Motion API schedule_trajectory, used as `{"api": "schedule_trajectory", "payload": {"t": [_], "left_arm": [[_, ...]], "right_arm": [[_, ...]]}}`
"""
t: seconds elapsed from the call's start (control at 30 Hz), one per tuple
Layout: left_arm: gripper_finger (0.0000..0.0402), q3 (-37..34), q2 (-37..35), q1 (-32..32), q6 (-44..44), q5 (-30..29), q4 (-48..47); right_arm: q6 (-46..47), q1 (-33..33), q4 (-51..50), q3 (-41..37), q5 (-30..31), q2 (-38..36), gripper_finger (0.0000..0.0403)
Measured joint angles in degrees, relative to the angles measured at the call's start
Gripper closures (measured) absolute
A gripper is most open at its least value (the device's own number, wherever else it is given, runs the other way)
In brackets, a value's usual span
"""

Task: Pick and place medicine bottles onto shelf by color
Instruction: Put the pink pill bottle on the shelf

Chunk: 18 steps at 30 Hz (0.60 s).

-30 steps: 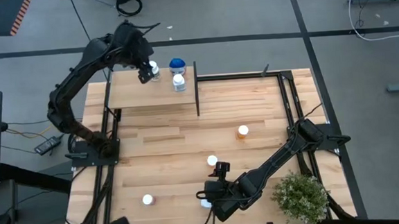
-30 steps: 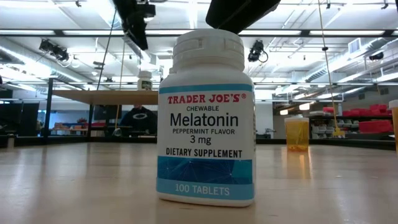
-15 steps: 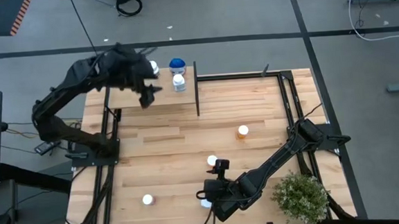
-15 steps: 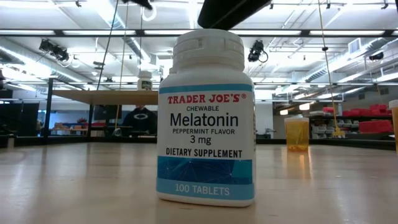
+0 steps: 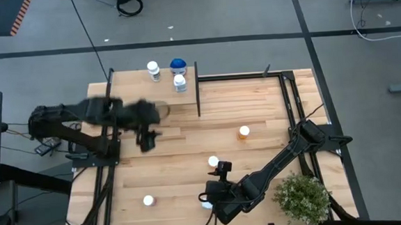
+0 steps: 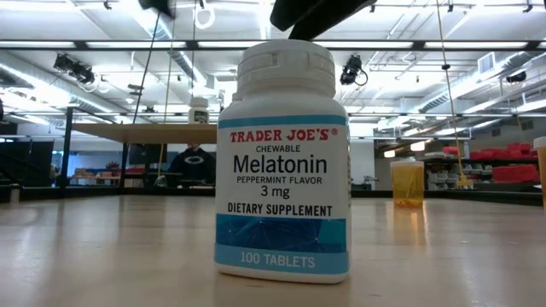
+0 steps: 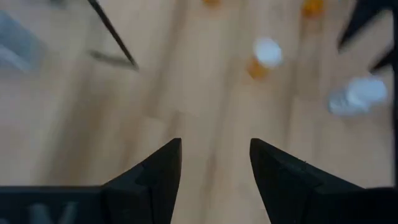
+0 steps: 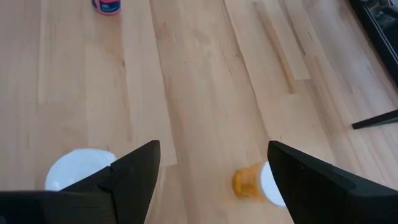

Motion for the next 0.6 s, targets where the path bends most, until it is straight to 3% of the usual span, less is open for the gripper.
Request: {"api": "schedule_trajectory", "payload": {"t": [0.13,0.37,0.6], "left_arm": [[0.0202,-9.46,-4.33,-8.90,-11.72,0.01,3.54],[0.0208,-16.08,-5.83,-24.68,-31.00,-0.23,7.24],[0.0216,-19.51,-2.73,-36.22,-39.43,-1.16,12.44]], "right_arm": [[-2.78,0.30,-0.27,0.00,0.11,0.00,0.0097],[-6.79,-0.07,-0.26,0.00,6.63,0.00,0.0097],[-7.68,-1.80,-0.13,0.00,7.56,0.00,0.0097]]}}
